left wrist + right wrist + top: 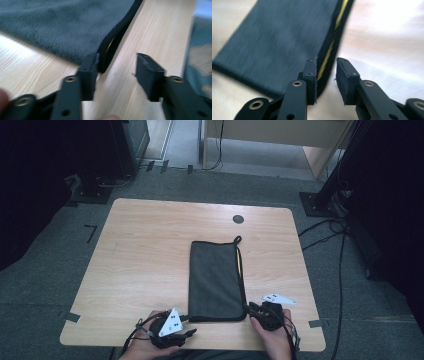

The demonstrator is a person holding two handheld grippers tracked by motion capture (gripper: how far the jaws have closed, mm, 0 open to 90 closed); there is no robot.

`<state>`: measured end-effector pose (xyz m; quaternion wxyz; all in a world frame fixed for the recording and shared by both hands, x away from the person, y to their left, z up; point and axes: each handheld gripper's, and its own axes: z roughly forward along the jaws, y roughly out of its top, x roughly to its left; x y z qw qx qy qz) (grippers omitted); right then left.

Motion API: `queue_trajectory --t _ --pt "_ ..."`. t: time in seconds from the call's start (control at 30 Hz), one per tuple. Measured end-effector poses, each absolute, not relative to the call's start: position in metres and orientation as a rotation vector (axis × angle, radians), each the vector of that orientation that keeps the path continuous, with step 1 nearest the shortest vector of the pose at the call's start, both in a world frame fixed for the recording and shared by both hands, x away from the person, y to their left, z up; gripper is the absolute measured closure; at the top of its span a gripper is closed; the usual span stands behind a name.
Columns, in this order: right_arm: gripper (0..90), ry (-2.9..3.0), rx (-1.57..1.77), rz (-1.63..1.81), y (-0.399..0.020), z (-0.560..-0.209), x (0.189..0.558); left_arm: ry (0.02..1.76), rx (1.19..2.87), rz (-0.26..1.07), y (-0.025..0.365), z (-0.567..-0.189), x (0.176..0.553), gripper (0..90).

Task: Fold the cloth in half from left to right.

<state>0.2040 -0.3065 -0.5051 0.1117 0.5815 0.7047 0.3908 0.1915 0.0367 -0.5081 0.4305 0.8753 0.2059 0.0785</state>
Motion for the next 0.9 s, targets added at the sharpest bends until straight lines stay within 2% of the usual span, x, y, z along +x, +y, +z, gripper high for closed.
queue_trajectory --t 0.07,0.2,0.37,0.63,0.9 --pt "67.7 2.018 1.705 1.187 -0.315 -0.499 0.210 0.571 2.117 0.141 0.040 -0.506 0.198 44.0" --pt "65.6 1.937 1.665 1.185 -0.325 -0.486 0.231 0.726 1.997 0.082 0.043 -0.507 0.217 41.0" --pt "65.9 1.908 1.626 1.176 -0.320 -0.481 0.264 0.947 2.018 0.168 0.034 -0.514 0.228 40.0" --pt "67.9 1.916 1.631 1.136 -0.298 -0.486 0.330 0.913 2.151 0.323 0.022 -0.518 0.219 36.3" --pt "69.6 1.941 1.685 1.081 -0.283 -0.499 0.381 0.905 2.155 0.343 0.020 -0.518 0.217 36.1"
